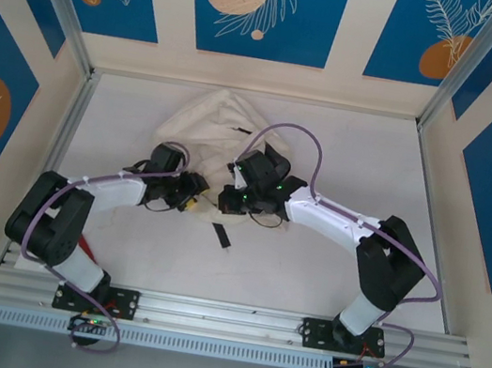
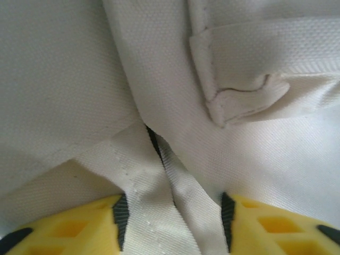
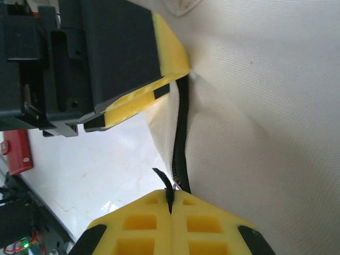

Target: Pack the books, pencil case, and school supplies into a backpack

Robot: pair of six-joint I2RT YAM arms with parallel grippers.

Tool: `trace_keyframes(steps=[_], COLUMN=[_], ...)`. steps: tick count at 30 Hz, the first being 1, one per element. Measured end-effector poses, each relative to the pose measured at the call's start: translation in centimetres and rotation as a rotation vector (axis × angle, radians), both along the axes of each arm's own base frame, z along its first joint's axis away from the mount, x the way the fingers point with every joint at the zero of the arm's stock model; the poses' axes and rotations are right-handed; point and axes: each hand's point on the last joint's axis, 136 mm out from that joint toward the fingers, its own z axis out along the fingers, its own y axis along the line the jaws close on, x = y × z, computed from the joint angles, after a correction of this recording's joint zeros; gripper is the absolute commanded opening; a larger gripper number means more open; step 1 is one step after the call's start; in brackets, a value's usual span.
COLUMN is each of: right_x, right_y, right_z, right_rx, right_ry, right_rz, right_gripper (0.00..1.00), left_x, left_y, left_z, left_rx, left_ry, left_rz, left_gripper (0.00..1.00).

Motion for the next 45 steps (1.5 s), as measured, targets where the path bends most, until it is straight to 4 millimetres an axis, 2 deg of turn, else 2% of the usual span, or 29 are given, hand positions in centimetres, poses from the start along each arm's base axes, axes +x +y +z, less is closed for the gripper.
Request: trace_keyframes(steps=[5,8,16,17,22,28,32,38,45], right_x=[0.3,0.4,0.5,0.5,0.4,0.9,1.4,1.7,2.4], right_y=[-0.8,-1.2,-1.6,-1.7,-2.2,-2.9,-3.8,-5.7,-5.9], right_z=[-0.5,-0.7,-1.0,-1.1,-1.2,0.2,1.1,1.3,2.6], right_rx=[-0.042,-0.06,-0.093,-0.101,-0.159,-0.238,-0.29,-0.363,-0.368], right_ry=[-0.001,-0.003,-0.013,-0.017,-0.043,-0.104,-0.13,-0.141,-0.168], right_rz=[-0.042,-0.058,-0.084,-0.089,-0.112,-0.168,-0.234,-0.318,-0.359], right_gripper=[0.0,0.0,0.0,0.0,0.0,0.0,0.0,0.0,0.0], left_x=[-0.1,-0.1,-0.3,-0.3,-0.5,-0.6,-0.5,-0.7,-0.7], left_y=[0.2,0.3,0.5,0.5,0.7,1.4,1.8,2.5,3.0], left_z=[-0.2,-0.4,-0.5,-0.5,-0.4,0.5,1.7,2.8,3.4], left_rx=[0.019,0.028,0.045,0.049,0.063,0.106,0.128,0.153,0.162], left_ry=[0.002,0.004,0.003,0.003,0.001,-0.023,-0.052,-0.082,-0.098], left_rz=[0.003,0.005,0.003,0.001,0.004,-0.001,-0.002,0.007,0.013], left_gripper=[0.39,0.32,0.01,0.0,0.0,0.0,0.0,0.0,0.0])
